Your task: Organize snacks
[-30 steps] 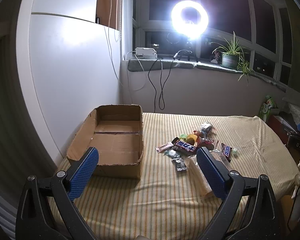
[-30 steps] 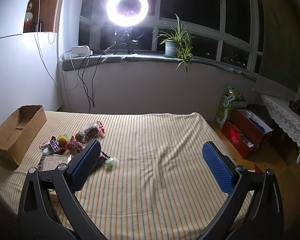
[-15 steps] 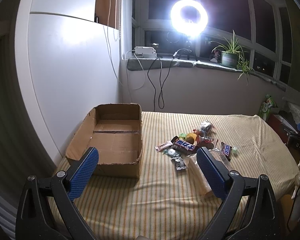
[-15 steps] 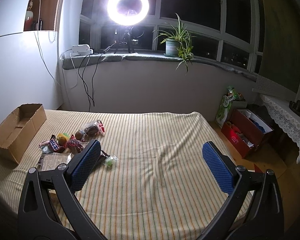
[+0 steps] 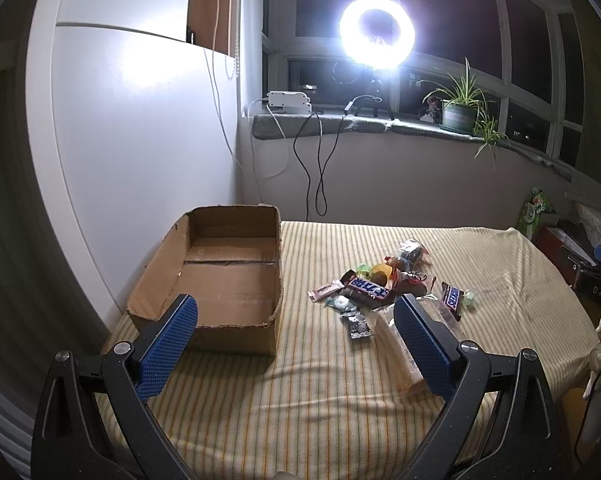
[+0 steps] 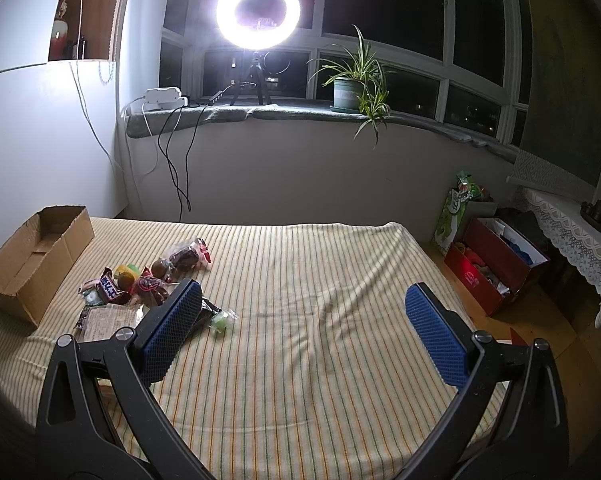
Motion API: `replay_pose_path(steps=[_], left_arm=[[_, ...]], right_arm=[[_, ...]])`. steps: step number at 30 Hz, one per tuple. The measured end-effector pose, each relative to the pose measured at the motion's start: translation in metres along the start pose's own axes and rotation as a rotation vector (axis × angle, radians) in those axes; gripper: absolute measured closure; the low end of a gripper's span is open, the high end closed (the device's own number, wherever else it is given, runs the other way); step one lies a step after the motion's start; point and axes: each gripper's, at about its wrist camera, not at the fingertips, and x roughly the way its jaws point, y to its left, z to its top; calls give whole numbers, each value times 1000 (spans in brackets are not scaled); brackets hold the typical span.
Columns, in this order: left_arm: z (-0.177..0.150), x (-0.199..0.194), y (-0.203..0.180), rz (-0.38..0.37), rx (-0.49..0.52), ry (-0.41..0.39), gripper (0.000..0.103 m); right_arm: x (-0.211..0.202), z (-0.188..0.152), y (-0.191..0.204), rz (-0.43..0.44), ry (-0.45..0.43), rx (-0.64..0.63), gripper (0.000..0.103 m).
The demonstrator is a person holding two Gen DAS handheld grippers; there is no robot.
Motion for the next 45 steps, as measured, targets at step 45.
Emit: replay_pose_path(steps=[45], left_arm=[[-18, 47, -13, -119, -29, 148, 5]], right_arm=[[43, -10, 35, 104, 126, -78, 5]])
